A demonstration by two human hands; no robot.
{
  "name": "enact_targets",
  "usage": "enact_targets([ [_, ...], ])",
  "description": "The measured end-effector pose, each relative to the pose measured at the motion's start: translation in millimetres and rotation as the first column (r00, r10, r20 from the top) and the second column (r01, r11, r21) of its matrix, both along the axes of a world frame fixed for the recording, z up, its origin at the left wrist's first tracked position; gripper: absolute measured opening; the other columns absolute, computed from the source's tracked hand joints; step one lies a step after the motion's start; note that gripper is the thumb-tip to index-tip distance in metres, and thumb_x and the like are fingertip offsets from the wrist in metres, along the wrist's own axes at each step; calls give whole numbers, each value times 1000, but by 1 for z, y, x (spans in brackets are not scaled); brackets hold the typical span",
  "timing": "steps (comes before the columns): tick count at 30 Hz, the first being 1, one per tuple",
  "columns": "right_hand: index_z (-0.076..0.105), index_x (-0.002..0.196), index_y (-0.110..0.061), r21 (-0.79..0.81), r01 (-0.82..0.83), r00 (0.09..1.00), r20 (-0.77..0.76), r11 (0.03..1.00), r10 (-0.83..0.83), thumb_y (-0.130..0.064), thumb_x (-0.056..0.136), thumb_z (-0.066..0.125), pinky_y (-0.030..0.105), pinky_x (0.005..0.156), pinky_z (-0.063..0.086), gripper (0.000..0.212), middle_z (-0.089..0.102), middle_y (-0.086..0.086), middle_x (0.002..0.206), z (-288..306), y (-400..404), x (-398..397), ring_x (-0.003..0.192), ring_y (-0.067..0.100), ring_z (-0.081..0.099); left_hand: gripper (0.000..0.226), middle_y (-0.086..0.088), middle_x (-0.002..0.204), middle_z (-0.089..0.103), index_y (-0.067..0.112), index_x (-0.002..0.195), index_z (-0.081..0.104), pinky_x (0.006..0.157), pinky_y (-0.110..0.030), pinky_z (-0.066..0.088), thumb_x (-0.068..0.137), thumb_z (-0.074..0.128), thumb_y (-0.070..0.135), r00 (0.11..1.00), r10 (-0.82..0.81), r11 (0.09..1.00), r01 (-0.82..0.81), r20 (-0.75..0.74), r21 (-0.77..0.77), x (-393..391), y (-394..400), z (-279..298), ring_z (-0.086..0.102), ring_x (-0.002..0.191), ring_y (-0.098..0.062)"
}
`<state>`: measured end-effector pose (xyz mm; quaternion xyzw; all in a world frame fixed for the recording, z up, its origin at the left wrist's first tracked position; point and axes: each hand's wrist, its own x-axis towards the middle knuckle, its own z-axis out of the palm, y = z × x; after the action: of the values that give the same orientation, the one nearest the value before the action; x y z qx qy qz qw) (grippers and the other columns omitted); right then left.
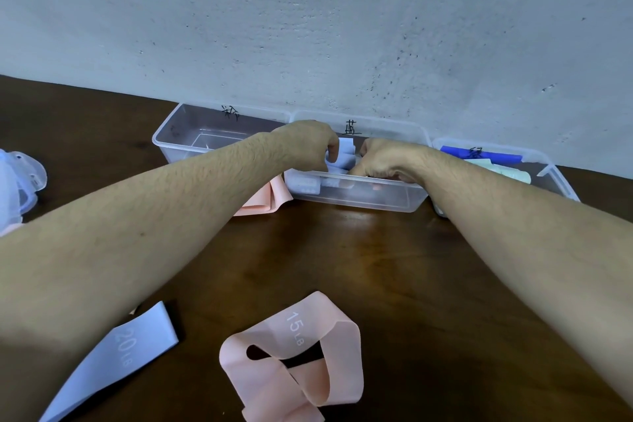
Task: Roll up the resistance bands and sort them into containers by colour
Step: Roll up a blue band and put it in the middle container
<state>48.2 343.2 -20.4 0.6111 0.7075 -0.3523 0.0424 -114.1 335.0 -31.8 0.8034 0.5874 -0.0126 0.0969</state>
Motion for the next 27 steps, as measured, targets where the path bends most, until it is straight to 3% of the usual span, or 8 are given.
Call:
enact_targets([
  [2, 55, 127, -8, -3, 0, 1000, -3, 1000, 0, -24, 73, 85, 31, 72, 49, 63, 61, 4, 107, 0, 1, 1, 93, 20, 59, 23, 10, 93, 45, 22, 112, 65, 74, -25, 35, 89, 70, 22, 1000, 7, 1000, -7, 7, -6, 0, 0, 0, 46, 91, -13],
  [5, 54, 129, -7, 4, -6, 1000, -20, 1000, 6, -23, 74, 85, 27, 62, 45, 66, 58, 0, 98, 2, 0, 2, 84, 16, 57, 22, 11, 88, 45, 22, 110, 66, 74, -25, 35, 88, 70, 23, 1000, 4, 1000, -4, 12, -3, 1, -1, 1, 49, 93, -15],
  [8, 53, 131, -10, 17, -17, 999, -27, 1000, 17, -23, 78, 83, 25, 64, 43, 62, 57, 1, 109, 1, 0, 4, 93, 18, 56, 20, 11, 92, 47, 23, 108, 67, 74, -25, 34, 89, 70, 24, 1000, 6, 1000, -6, 12, 0, 2, -1, 1, 46, 92, -12],
  [11, 54, 103, -17, 70, -10, 998, -65, 998, 14, -17, 81, 79, 23, 54, 36, 33, 55, -1, 89, -5, 4, 5, 72, 13, 49, 20, 7, 102, 51, 22, 111, 70, 77, -26, 38, 90, 69, 26, 1000, 11, 1000, -11, -10, 1, 3, 0, 1, 48, 94, -12],
  [15, 65, 86, -23, 141, -15, 986, -162, 990, 38, -8, 81, 73, 24, 55, 37, 18, 61, 1, 85, -15, 8, 5, 69, 16, 49, 23, 7, 101, 50, 20, 114, 68, 78, -27, 38, 92, 68, 26, 999, 29, 999, -28, -13, 21, 5, 0, 0, 52, 103, -16],
  [19, 75, 87, -29, 175, -95, 987, -114, 980, 115, -15, 83, 76, 20, 74, 48, 15, 68, -15, 92, -13, 10, 7, 83, 4, 60, 20, 7, 97, 53, 19, 110, 69, 77, -27, 39, 90, 70, 20, 999, 40, 997, -42, 34, 64, 4, 1, -3, 46, 92, -12],
  [23, 73, 100, -34, 172, -188, 982, 23, 967, 187, -29, 78, 81, 20, 72, 44, 24, 56, -27, 91, -10, 10, 7, 81, -3, 55, 21, 3, 105, 61, 20, 113, 70, 78, -26, 38, 92, 64, 17, 998, 39, 994, -43, 45, 97, 2, 0, -2, 50, 97, -13],
  [27, 66, 101, -34, 216, -301, 949, 163, 929, 269, -35, 76, 84, 23, 68, 43, 31, 57, -19, 90, -8, 11, 2, 80, 4, 56, 25, 2, 114, 67, 21, 114, 72, 81, -25, 43, 94, 58, 14, 998, 50, 996, -54, 50, 76, 3, 2, -5, 58, 110, -18],
])
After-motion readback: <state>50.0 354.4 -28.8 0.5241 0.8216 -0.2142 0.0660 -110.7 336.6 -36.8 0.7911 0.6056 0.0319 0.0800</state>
